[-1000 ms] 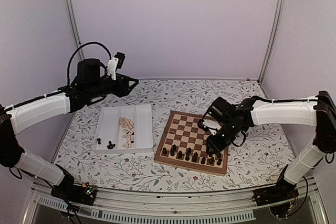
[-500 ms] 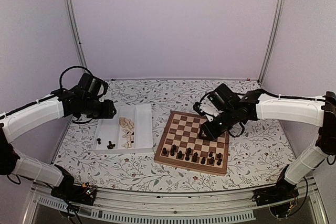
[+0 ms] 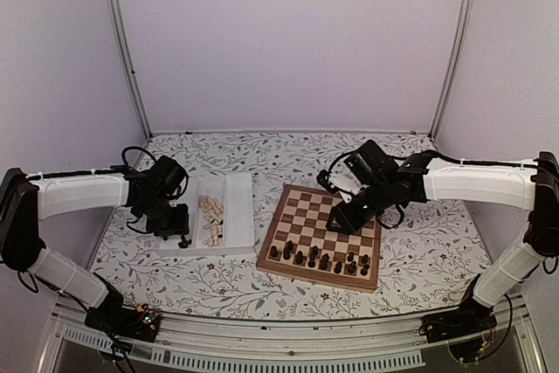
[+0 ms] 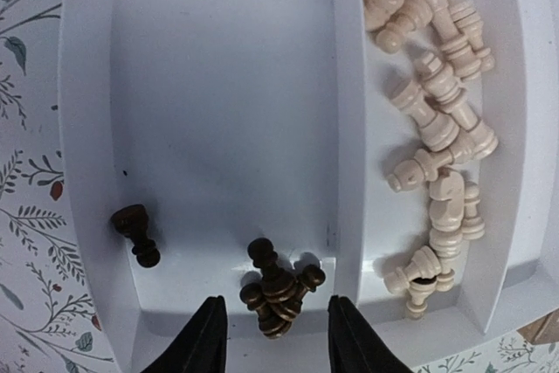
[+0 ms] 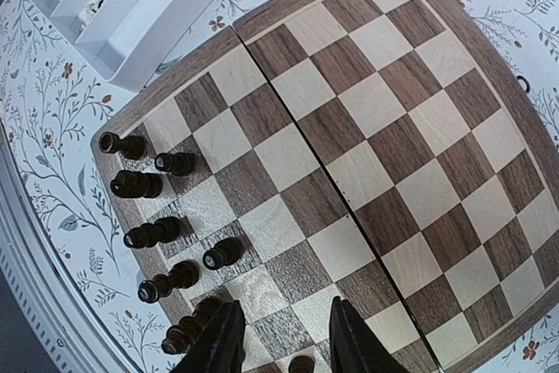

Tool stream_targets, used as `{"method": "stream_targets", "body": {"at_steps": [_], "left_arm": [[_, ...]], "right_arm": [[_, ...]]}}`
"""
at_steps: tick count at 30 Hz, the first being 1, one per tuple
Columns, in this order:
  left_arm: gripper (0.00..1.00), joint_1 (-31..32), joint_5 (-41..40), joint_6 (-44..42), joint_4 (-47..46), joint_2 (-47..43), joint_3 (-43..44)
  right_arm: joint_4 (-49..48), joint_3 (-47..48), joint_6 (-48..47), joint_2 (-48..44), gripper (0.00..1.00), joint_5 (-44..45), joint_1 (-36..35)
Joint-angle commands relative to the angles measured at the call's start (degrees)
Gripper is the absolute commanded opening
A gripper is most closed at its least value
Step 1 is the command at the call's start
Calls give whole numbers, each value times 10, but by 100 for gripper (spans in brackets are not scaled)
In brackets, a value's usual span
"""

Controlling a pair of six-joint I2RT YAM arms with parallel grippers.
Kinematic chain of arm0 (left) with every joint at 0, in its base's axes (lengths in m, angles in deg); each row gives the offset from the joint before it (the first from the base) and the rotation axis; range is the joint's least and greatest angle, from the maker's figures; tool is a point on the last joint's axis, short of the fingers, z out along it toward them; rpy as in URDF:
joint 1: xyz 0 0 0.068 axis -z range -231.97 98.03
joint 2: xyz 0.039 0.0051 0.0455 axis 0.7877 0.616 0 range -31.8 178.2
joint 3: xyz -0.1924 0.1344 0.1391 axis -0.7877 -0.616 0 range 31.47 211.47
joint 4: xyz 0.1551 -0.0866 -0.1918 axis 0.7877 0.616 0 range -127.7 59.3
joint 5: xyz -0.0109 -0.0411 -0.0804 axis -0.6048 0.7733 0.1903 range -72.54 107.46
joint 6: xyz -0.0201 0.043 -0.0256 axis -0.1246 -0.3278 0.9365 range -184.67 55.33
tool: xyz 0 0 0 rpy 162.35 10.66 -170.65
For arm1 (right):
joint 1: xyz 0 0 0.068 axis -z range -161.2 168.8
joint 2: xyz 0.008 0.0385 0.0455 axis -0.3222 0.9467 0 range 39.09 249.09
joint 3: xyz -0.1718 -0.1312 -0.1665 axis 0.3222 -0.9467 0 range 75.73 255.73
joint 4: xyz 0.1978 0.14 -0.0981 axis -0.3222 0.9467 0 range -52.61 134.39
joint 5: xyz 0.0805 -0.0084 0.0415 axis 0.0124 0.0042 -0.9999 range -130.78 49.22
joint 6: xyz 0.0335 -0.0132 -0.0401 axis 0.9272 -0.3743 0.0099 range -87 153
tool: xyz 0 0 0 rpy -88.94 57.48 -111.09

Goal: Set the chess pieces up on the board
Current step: Pick up the chess piece from the storage box.

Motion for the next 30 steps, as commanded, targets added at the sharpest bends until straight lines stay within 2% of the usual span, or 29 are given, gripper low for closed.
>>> {"method": "stream_targets", "body": {"at_steps": [1,8,15,19,30], "left_arm": [[40,-1,23,16,-14,28,-5],[34,-6,26,31,-18,57,-3],[32,-6,37,35,-3,96,-10],[24,-6,37,29,-8,108,-11],[16,-5,22,-5,5,95,5]], "right_arm": [[-24,-20,-7,-17,36,-11,3],[-30,-24,-11,-15,36,-15,4],[-32,-23,-12,-14,36,-19,4],[-32,-24,-10,-14,36,-21,4],[-32,-14,-6,-7,36,-27,4]]}}
